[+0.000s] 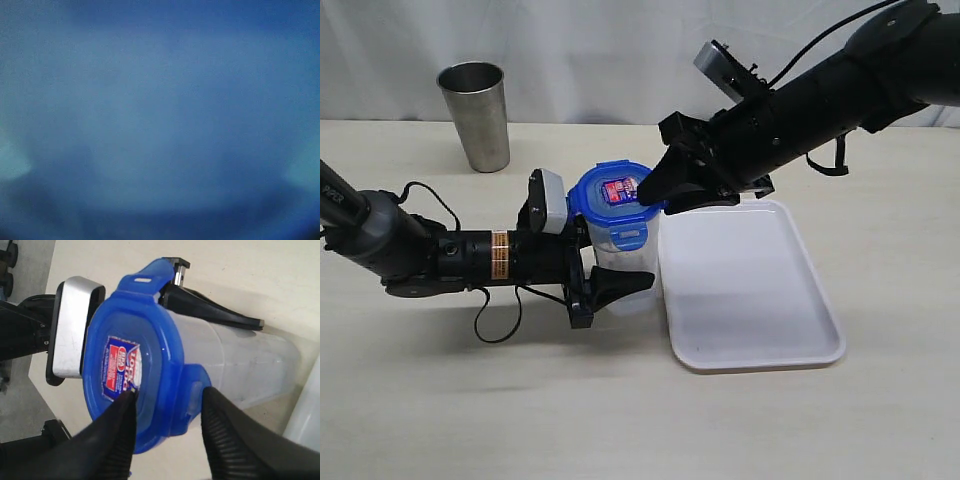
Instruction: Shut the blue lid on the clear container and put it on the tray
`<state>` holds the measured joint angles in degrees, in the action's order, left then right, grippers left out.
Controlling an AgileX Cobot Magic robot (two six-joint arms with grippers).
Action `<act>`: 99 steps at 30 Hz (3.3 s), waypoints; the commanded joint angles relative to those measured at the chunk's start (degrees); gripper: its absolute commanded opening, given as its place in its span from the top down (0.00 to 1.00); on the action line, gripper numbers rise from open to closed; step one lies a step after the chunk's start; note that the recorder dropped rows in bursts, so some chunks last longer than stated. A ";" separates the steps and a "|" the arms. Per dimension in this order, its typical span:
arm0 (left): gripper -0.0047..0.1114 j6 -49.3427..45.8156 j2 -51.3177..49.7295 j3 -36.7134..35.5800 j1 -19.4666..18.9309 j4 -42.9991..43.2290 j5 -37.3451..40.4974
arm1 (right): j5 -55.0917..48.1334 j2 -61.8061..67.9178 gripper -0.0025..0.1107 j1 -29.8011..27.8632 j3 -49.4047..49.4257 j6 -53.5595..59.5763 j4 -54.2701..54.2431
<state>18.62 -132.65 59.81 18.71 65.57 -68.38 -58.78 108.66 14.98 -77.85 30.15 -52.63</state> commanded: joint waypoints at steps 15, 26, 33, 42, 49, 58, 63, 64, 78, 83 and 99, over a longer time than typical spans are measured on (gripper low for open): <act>0.96 0.69 0.07 0.35 0.53 -0.02 2.17 | 3.37 2.32 0.45 1.06 1.23 6.03 5.81; 0.96 0.94 0.07 0.35 0.53 -1.19 2.53 | 4.34 -3.39 0.45 0.84 -2.14 0.44 13.05; 0.96 0.93 0.07 0.35 0.53 -1.22 2.67 | 2.38 -5.56 0.45 0.84 -2.23 4.43 10.25; 0.96 0.93 0.07 0.35 0.53 -1.34 2.67 | 2.94 -12.94 0.46 3.03 -6.51 15.04 9.86; 0.96 0.93 0.07 0.35 0.53 -1.47 2.67 | 1.90 -16.19 0.57 13.18 -6.51 20.55 28.63; 0.96 0.93 0.07 0.35 0.53 -1.47 2.67 | 10.97 -15.93 0.57 22.50 -0.45 16.04 51.61; 0.96 0.93 0.07 0.35 0.53 -1.58 2.67 | 19.00 -15.43 0.57 23.20 4.27 15.66 56.35; 0.96 0.93 0.07 0.35 0.53 -1.69 2.67 | 19.14 -15.43 0.57 23.20 4.83 16.01 56.45; 0.96 0.93 0.07 0.35 0.53 -1.80 2.67 | 31.20 -15.43 0.59 23.20 13.63 19.53 56.36; 0.96 0.93 0.07 0.35 0.53 -1.80 2.67 | 31.22 -14.08 0.64 23.20 13.63 18.62 56.06; 0.96 0.93 0.07 0.35 0.53 -1.69 2.03 | 27.23 -8.92 0.64 29.20 13.63 6.11 73.14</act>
<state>20.23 -132.65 59.92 18.80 61.73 -66.16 -24.62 98.19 44.71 -65.71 36.53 24.43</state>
